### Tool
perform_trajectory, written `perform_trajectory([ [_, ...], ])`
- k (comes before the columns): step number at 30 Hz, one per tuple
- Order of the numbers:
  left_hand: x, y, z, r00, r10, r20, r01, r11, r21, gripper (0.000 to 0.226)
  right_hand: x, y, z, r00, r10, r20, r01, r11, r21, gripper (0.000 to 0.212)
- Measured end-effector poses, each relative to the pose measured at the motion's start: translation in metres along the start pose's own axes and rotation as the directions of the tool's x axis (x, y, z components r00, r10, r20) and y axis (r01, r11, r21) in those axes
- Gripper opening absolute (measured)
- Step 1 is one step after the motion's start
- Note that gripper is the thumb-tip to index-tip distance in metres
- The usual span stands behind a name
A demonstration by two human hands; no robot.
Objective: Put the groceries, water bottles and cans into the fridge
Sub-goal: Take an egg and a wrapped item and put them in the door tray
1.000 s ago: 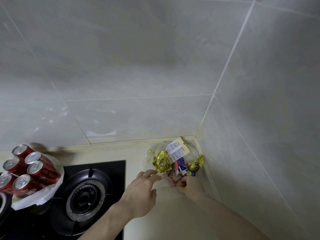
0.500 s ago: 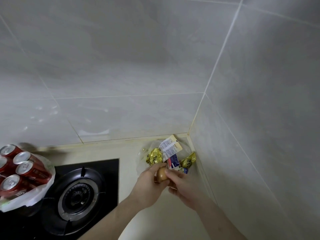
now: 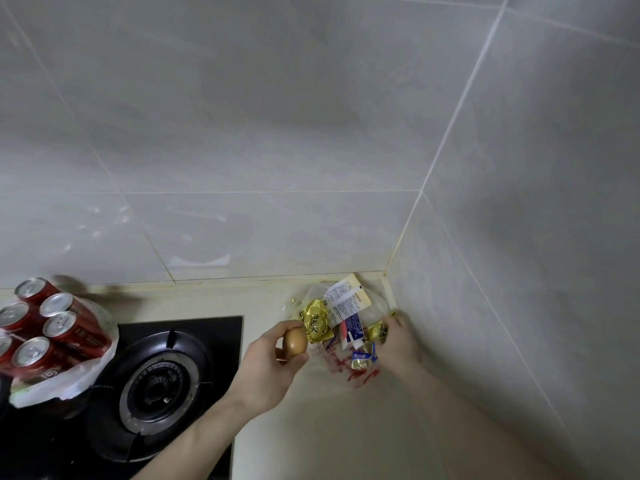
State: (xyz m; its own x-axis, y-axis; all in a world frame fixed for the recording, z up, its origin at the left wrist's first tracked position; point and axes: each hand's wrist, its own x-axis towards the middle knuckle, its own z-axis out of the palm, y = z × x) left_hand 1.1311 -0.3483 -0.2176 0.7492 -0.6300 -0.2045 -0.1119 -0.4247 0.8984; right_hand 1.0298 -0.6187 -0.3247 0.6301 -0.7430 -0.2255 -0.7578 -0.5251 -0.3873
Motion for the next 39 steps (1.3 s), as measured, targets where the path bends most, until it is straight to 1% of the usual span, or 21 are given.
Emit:
perform_trajectory([
  [2,0.001,-0.001,-0.002,1.0,0.002,-0.016,-0.002,1.0,0.018,0.043,0.012,-0.002,0.0,0.999,-0.05,0.015,0.052,0.99,-0.134,0.055],
  [5,0.003,0.0,-0.003,0.999,0.001,-0.033,0.001,0.999,0.036,0.044,0.028,-0.003,0.0,0.993,-0.111,0.039,0.117,0.952,-0.282,0.054],
  [10,0.007,0.003,-0.005,0.999,-0.015,-0.049,0.017,0.999,0.038,0.044,0.042,-0.004,-0.005,0.984,-0.142,0.106,0.174,0.892,-0.417,0.029],
  [13,0.009,0.004,-0.003,0.998,-0.02,-0.061,0.022,0.999,0.03,0.044,0.047,-0.001,-0.009,0.985,-0.133,0.111,0.169,0.88,-0.444,0.026],
  [20,0.011,0.004,0.003,0.998,-0.025,-0.051,0.026,0.999,0.025,0.045,0.048,-0.001,-0.016,0.972,-0.206,0.111,0.235,0.854,-0.465,0.028],
  [22,0.009,0.004,0.004,0.999,-0.027,-0.047,0.028,0.999,0.02,0.044,0.045,-0.002,-0.019,0.973,-0.209,0.095,0.229,0.858,-0.46,0.029],
  [24,0.008,0.005,0.003,0.999,-0.02,-0.048,0.021,1.0,0.02,0.044,0.038,-0.003,-0.024,0.981,-0.176,0.078,0.191,0.864,-0.466,0.029],
  [27,0.004,0.006,0.003,0.999,-0.007,-0.045,0.008,1.0,0.014,0.043,0.023,-0.002,-0.025,0.997,-0.07,0.015,0.07,0.916,-0.394,0.03],
  [29,0.001,0.007,0.003,0.999,-0.004,-0.044,0.004,1.0,0.006,0.043,0.011,0.0,-0.026,1.0,0.017,-0.009,-0.019,0.957,-0.289,0.028],
  [32,-0.004,0.009,0.006,0.999,0.003,-0.032,-0.003,1.0,-0.01,0.044,-0.01,0.004,-0.027,0.994,0.084,-0.069,-0.092,0.989,-0.114,0.028],
  [35,-0.009,0.013,0.009,1.0,0.018,-0.025,-0.018,1.0,-0.016,0.044,-0.034,0.003,-0.031,0.979,0.12,-0.164,-0.109,0.991,0.074,0.03],
  [39,-0.016,0.019,0.012,0.999,0.041,-0.021,-0.041,0.999,-0.019,0.044,-0.063,-0.001,-0.04,0.958,0.129,-0.258,-0.041,0.946,0.32,0.025],
])
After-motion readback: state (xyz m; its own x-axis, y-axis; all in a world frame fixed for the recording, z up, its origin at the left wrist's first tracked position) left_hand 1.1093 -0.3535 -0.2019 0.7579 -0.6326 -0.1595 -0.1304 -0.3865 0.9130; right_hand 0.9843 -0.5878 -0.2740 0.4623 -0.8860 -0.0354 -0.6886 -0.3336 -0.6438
